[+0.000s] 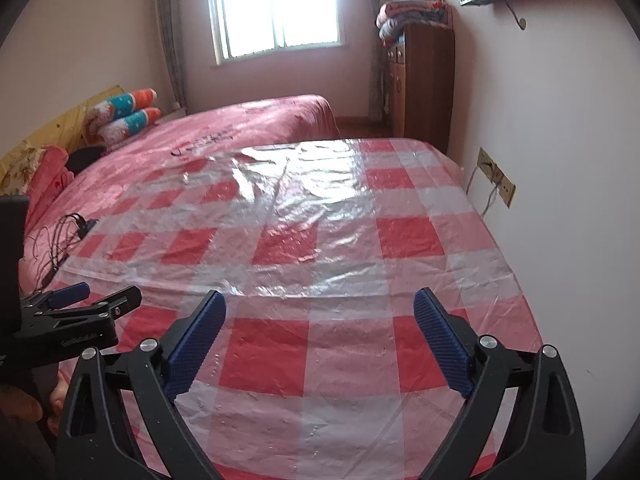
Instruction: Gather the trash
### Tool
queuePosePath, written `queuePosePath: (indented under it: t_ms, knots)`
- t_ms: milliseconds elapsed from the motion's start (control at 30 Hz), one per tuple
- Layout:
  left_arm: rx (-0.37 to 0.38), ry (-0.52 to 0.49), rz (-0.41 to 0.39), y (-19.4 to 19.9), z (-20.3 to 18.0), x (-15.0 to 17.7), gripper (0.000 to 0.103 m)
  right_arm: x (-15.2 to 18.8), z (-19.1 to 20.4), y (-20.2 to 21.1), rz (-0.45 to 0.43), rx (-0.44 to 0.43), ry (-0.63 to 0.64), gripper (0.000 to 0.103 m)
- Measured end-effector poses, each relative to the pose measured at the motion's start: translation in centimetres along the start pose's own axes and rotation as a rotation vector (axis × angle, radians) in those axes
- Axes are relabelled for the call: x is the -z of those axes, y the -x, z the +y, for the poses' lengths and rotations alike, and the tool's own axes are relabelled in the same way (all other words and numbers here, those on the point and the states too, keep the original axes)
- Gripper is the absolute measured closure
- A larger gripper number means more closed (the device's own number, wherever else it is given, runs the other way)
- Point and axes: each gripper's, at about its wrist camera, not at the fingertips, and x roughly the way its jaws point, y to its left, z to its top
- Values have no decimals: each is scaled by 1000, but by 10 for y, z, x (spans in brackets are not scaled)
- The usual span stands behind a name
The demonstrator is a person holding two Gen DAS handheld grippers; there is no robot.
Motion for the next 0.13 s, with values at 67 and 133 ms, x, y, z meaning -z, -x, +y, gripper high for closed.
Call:
queuePosePath:
  t_ms: [67, 133]
  knots:
    - [-4, 5, 0, -3, 0, -2, 4, 0, 1, -10, 53, 14, 1, 9]
    - [-32, -4, 15, -8, -2, -4, 4, 1, 1, -13, 70, 23, 1, 9]
